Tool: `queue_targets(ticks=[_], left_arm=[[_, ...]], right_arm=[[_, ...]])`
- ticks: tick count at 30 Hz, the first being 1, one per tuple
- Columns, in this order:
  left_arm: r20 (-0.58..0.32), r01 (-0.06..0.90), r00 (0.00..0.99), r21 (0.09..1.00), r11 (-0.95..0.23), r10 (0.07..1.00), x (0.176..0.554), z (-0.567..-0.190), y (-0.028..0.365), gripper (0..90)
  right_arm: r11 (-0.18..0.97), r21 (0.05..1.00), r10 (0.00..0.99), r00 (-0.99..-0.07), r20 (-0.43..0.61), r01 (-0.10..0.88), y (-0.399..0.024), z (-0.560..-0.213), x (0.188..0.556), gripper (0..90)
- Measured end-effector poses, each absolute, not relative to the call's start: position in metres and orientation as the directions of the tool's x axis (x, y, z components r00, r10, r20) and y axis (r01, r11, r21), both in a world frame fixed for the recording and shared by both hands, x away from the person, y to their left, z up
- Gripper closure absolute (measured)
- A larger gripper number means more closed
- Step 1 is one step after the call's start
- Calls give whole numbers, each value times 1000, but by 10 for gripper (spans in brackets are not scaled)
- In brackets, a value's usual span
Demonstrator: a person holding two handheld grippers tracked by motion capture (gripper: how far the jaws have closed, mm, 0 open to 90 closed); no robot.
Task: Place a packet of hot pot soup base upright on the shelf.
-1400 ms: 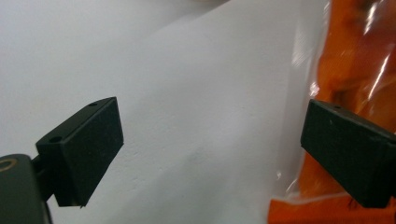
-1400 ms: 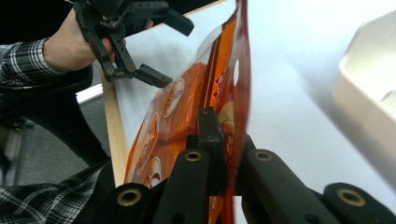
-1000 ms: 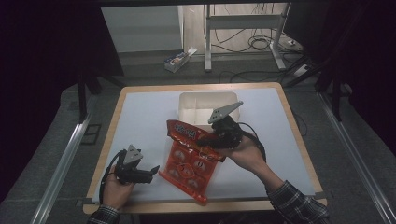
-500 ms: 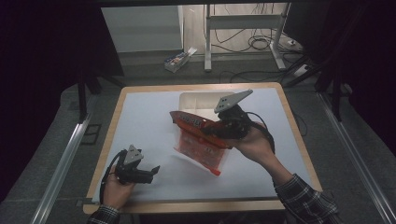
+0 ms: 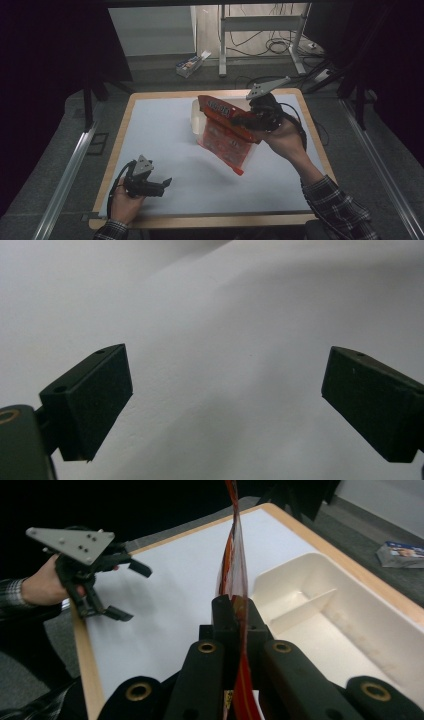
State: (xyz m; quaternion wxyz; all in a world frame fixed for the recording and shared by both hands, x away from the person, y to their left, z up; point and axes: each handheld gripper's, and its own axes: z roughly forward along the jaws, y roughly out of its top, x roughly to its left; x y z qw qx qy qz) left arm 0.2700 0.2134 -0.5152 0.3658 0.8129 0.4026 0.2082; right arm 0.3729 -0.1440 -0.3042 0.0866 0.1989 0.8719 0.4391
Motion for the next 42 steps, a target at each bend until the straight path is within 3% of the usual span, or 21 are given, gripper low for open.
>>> queue_targets(ticks=[20, 42], left_arm=[[60, 503, 617, 737, -452, 785, 271, -518, 207, 62], [82, 491, 622, 734, -469, 779, 270, -519, 206, 64]], right_arm=[[486, 817, 532, -847, 4, 309, -167, -270, 428, 888], [495, 805, 563, -827, -9, 327, -159, -270, 493, 888]])
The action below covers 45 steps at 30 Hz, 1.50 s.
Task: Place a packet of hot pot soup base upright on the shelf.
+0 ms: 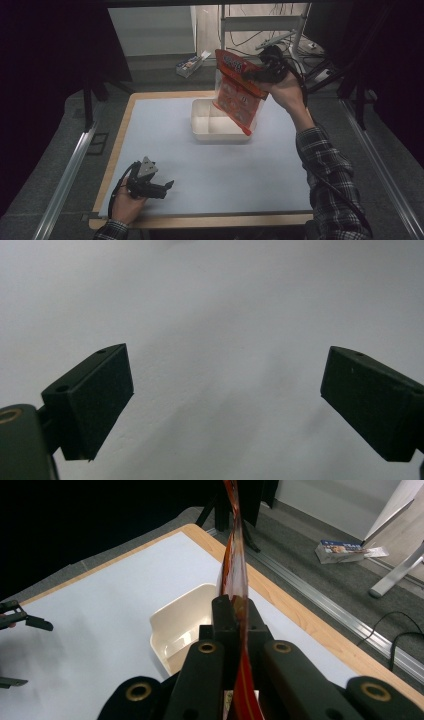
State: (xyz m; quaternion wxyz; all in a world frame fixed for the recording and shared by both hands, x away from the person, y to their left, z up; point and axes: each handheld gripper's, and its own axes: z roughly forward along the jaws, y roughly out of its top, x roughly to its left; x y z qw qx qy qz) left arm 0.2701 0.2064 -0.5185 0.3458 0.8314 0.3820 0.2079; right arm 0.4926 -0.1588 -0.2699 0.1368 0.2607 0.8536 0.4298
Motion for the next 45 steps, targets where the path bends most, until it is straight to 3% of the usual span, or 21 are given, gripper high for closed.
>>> queue_targets(ticks=[18, 33, 45], left_arm=[[102, 479, 623, 734, -481, 776, 269, -519, 205, 66], [104, 478, 625, 732, -485, 774, 269, -519, 204, 67], [119, 471, 630, 727, -499, 768, 269, -520, 202, 68]], right_arm=[[555, 760, 552, -833, -33, 338, -150, -289, 526, 888], [566, 723, 534, -845, 44, 395, -136, -327, 545, 888], [526, 736, 606, -795, 27, 425, -153, -335, 556, 874]])
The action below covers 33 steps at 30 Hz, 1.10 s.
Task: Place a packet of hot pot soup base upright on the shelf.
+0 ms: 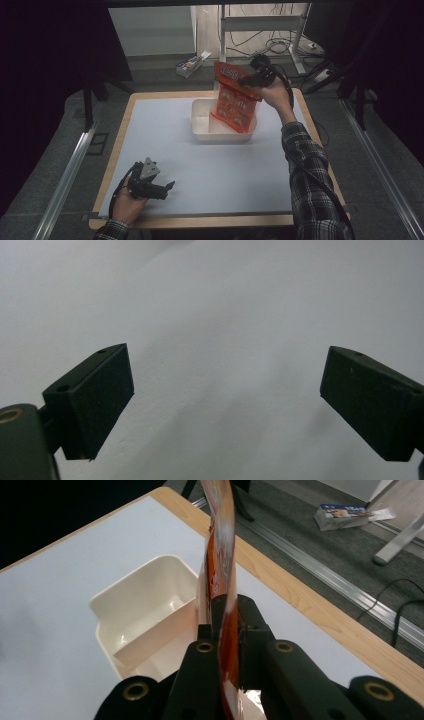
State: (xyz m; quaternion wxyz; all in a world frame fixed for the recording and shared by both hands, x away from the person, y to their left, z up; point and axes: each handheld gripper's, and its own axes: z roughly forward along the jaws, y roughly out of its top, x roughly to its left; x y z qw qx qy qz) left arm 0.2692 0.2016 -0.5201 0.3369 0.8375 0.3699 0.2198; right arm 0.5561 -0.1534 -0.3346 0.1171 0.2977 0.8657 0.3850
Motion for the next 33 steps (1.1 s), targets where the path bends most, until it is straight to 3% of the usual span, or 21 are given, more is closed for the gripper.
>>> queue_targets(ticks=[12, 16, 24, 30, 33], left_arm=[[121, 470, 631, 726, -502, 766, 270, -520, 201, 68], [109, 468, 635, 734, -493, 765, 270, -520, 202, 64], [35, 472, 660, 758, -450, 750, 271, -521, 206, 39], [28, 481, 648, 759, -438, 761, 272, -521, 208, 31], [-18, 492, 643, 776, -394, 766, 273, -520, 211, 26]], right_arm=[[468, 755, 718, -696, -22, 459, -170, -344, 567, 789], [452, 758, 742, -670, -25, 471, -176, -347, 567, 676], [433, 773, 755, -655, -31, 463, -175, -345, 564, 335], [455, 768, 736, -676, -39, 450, -172, -342, 562, 183], [449, 777, 727, -686, -30, 442, -172, -339, 560, 145]])
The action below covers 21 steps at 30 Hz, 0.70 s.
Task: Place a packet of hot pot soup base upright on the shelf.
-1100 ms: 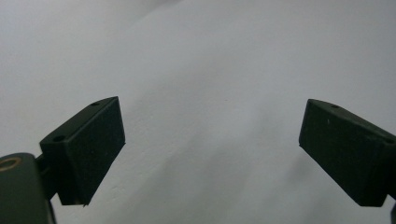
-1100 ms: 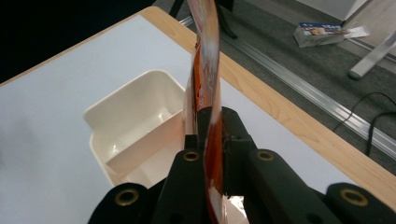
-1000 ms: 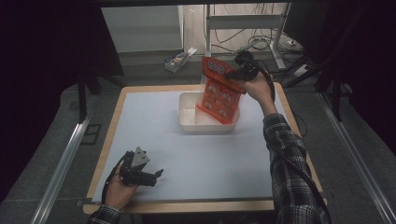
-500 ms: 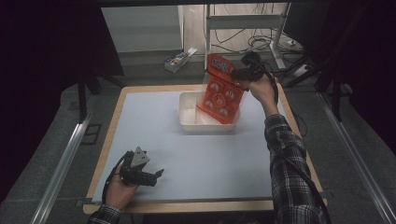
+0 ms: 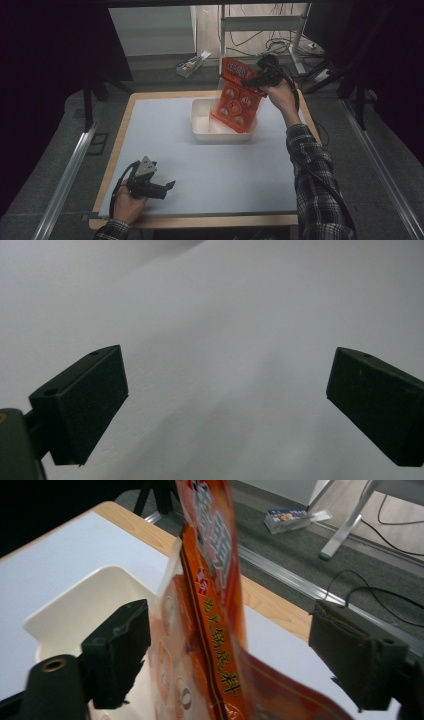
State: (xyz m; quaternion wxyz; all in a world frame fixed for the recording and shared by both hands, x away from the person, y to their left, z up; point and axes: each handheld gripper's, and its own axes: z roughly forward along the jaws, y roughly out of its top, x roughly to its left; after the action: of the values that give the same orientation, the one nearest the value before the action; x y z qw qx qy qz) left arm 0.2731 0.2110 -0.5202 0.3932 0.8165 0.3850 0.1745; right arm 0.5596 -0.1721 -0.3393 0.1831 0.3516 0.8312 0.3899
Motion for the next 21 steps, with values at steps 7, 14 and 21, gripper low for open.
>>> queue_targets(ticks=[7, 14, 21], left_arm=[[-60, 500, 636, 792, -352, 769, 274, -519, 217, 35], [-48, 488, 642, 795, -359, 765, 274, -519, 216, 26], [-68, 496, 635, 800, -339, 769, 273, -517, 217, 18]], right_arm=[[452, 794, 716, -696, -52, 406, -173, -331, 553, 88], [442, 812, 712, -700, -59, 381, -179, -324, 542, 66], [442, 819, 708, -703, -68, 366, -186, -323, 531, 50]])
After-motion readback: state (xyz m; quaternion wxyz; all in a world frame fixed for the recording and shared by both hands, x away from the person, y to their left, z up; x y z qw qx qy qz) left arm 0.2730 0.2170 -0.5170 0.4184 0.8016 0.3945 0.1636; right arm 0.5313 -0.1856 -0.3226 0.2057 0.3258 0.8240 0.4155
